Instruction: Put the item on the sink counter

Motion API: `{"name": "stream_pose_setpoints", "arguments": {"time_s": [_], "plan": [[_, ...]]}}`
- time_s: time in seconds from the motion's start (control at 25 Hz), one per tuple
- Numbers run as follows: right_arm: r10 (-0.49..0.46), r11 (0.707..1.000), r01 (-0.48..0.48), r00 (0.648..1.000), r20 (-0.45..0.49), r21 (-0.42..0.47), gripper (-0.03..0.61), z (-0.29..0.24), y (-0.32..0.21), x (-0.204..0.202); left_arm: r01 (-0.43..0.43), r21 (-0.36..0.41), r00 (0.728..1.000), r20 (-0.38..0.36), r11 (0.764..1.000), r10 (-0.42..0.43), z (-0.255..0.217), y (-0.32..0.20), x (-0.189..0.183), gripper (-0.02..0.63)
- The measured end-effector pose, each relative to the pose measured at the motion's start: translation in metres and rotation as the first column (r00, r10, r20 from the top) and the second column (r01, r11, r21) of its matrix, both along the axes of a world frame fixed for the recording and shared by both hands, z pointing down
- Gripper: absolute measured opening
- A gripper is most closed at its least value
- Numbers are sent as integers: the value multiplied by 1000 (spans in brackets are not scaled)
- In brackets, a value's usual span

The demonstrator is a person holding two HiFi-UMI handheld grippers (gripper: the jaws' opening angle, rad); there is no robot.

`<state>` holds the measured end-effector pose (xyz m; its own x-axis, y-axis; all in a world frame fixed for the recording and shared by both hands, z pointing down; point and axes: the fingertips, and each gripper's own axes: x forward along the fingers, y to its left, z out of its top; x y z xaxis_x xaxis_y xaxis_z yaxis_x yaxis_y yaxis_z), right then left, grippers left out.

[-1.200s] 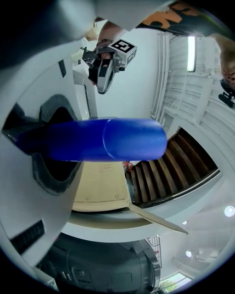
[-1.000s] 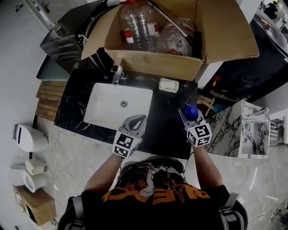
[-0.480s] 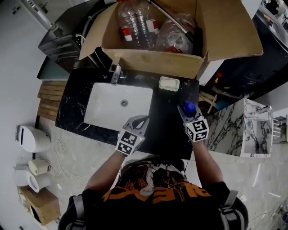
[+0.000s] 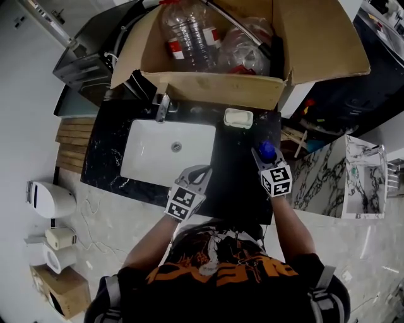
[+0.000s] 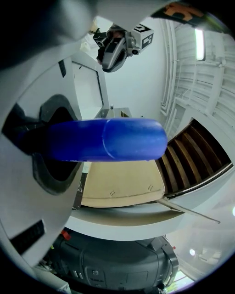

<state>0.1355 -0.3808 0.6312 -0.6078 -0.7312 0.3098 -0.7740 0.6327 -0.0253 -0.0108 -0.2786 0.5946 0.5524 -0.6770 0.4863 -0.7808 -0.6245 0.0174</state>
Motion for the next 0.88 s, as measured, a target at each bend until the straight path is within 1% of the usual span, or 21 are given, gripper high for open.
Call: {"name": "stream_pose_setpoints", "arguments": {"time_s": [0.2, 0.36, 0.56, 0.64, 0.68, 0.72, 0.76, 0.8, 0.88], "plan": [[-11, 999, 12, 1000, -13, 36, 140, 2, 1, -3, -5, -13, 1000, -1, 1000, 5, 3, 2, 2, 18], [-6, 999, 6, 1000, -9, 40, 140, 3, 3, -1, -16, -13, 1000, -8, 1000, 16, 4, 6, 9, 18], [-22, 999, 23, 1000, -6, 43, 143, 2, 3, -2, -18, -11, 1000, -9, 1000, 18, 2, 4, 9, 18], [-24, 998, 24, 1000, -11, 62, 149, 0, 4, -2, -18, -12, 1000, -10, 1000, 17, 2, 5, 10, 18], [-19, 997, 19, 1000, -12, 79, 183, -3, 4, -1, -18, -12, 1000, -10, 1000, 17, 2, 5, 11, 18], [-11, 995, 12, 1000, -6, 96, 265, -7, 3, -1, -18, -10, 1000, -10, 1000, 18, 1, 5, 11, 18], [-4, 994, 4, 1000, 5, 109, 317, -11, 2, -1, -18, -6, 1000, -11, 1000, 18, 1, 4, 10, 18], [1, 993, -3, 1000, 16, 117, 334, -16, 0, -1, -18, -4, 1000, -11, 1000, 18, 1, 4, 10, 18], [1, 992, -4, 1000, 27, 128, 341, -23, -3, -1, -18, -3, 1000, -12, 1000, 17, 1, 4, 10, 18]]}}
